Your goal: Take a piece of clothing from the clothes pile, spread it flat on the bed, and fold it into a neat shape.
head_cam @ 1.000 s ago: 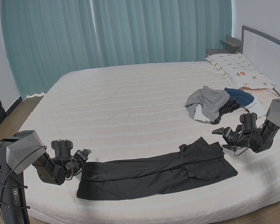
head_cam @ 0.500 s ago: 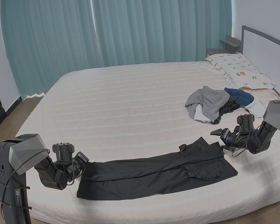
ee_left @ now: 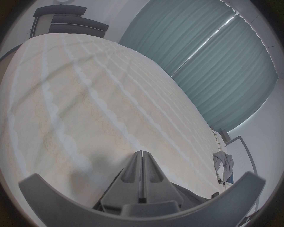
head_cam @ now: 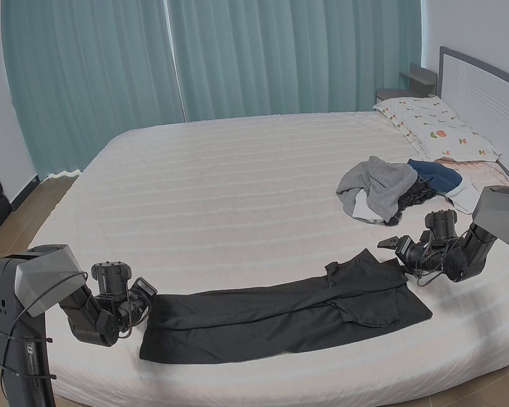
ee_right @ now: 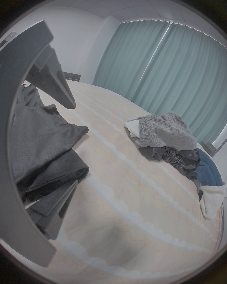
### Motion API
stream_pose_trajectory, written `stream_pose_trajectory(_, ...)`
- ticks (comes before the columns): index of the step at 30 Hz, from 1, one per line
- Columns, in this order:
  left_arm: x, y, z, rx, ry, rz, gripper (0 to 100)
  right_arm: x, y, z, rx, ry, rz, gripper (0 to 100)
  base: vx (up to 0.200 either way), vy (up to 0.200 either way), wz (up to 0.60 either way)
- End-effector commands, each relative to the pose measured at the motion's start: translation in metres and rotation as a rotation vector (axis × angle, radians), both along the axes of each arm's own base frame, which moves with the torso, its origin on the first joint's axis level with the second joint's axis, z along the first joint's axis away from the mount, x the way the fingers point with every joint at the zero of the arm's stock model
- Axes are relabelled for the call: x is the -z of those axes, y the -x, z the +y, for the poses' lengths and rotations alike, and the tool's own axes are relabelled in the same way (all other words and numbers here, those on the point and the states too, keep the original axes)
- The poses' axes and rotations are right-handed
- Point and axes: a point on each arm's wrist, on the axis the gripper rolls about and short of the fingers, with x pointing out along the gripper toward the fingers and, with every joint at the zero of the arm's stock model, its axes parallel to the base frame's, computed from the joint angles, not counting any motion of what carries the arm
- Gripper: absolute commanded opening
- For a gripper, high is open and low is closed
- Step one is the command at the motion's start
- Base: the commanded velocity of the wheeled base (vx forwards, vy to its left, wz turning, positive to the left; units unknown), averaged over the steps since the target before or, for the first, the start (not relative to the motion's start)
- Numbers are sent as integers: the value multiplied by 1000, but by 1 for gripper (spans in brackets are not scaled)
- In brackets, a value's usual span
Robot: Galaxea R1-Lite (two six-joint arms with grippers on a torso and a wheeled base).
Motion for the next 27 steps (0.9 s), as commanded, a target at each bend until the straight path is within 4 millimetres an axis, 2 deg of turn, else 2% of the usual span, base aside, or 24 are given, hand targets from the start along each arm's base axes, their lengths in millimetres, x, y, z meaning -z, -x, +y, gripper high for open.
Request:
stream_pose_trajectory(1, 1, 0, 0, 0, 0, 1, 0, 8, -2, 0, 9, 12, 11, 100, 0, 0, 0)
stream_pose_trajectory(2, 1, 0, 0, 0, 0, 1, 0, 8, -2, 0, 9, 12, 11, 0, 0, 0, 0)
stream_pose_trajectory(18, 0, 0, 4, -22, 10, 1, 0, 4, -6, -20, 75, 59, -25, 0, 0, 0, 0)
stream_pose_trajectory(27, 2, 0, 4, -42, -1, 5, 0, 5, -6, -20, 76, 61, -37, 0, 0, 0, 0)
